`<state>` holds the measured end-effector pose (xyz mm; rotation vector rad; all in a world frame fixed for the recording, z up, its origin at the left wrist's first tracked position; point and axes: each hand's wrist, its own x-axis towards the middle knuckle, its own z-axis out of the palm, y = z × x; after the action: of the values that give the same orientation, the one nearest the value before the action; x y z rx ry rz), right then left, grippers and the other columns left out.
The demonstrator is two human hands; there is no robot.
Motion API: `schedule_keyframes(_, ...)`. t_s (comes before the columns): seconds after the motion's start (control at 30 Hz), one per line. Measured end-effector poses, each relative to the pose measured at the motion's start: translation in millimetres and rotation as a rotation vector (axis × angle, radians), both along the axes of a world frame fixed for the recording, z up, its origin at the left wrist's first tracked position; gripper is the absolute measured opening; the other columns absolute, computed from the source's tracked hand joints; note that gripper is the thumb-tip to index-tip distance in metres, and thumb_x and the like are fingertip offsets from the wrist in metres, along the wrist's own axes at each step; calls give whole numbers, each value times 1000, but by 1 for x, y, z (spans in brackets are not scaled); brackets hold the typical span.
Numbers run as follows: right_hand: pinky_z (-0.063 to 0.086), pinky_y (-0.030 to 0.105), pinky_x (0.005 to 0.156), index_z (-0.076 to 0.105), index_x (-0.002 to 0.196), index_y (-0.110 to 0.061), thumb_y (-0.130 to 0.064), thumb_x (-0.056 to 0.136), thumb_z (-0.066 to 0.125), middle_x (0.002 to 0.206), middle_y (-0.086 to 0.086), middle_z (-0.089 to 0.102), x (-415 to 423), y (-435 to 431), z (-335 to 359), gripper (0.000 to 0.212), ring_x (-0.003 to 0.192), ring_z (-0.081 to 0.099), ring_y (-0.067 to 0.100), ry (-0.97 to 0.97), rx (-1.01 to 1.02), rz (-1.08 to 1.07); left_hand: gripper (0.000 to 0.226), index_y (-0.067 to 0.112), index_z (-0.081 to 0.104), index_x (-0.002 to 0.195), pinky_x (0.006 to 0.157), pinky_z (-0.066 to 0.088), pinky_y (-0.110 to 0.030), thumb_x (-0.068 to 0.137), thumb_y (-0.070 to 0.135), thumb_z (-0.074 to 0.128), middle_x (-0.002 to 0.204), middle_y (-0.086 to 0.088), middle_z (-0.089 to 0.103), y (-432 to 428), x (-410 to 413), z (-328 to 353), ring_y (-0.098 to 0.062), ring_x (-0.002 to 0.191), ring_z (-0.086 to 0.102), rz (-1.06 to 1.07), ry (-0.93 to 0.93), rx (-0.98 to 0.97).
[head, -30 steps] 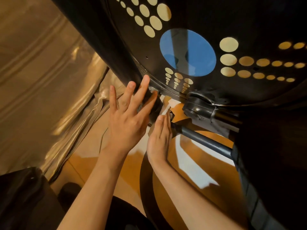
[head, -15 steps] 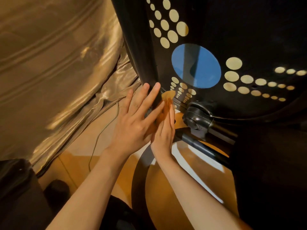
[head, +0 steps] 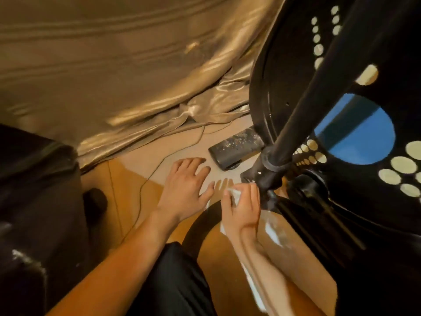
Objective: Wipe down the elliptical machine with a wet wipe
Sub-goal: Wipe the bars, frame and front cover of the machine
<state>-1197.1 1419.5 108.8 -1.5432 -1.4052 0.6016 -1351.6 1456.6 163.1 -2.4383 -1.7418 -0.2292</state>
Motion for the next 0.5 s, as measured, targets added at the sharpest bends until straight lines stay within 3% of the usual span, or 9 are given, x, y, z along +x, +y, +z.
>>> schedule_keyframes(0.17,46,30,82,61,108,-12,-34,93,66,112,6,57,15,0,8,27,101,58,22,-291,-298,151,52,14,71,115,94,41,-44,100,51,39,124,-10,66,-23,-10,13,-31,112,58,225,-109,-157)
schedule_keyframes(0.3,49,47,102,56,130,-10,-60,95,52,134,11,56,18,-11,58,61,125,54,29,-433,-551,242,59,13,72,110,83,37,-39,105,52,28,113,-10,67,-69,-5,30,-30,102,59,475,-339,-285)
schedule_keyframes(0.4,52,47,97,59,124,-12,-57,96,56,127,9,61,19,-26,83,53,119,59,29,-472,-618,315,61,15,70,103,81,44,-40,105,54,24,110,-9,66,-108,-1,46,-32,99,59,577,-360,-407)
schedule_keyframes(0.5,48,44,103,56,136,-8,-69,94,49,138,12,57,19,-49,107,74,129,54,31,-585,-738,384,59,15,68,101,84,50,-44,105,55,24,109,-11,67,-145,-3,66,-34,100,61,617,-342,-536)
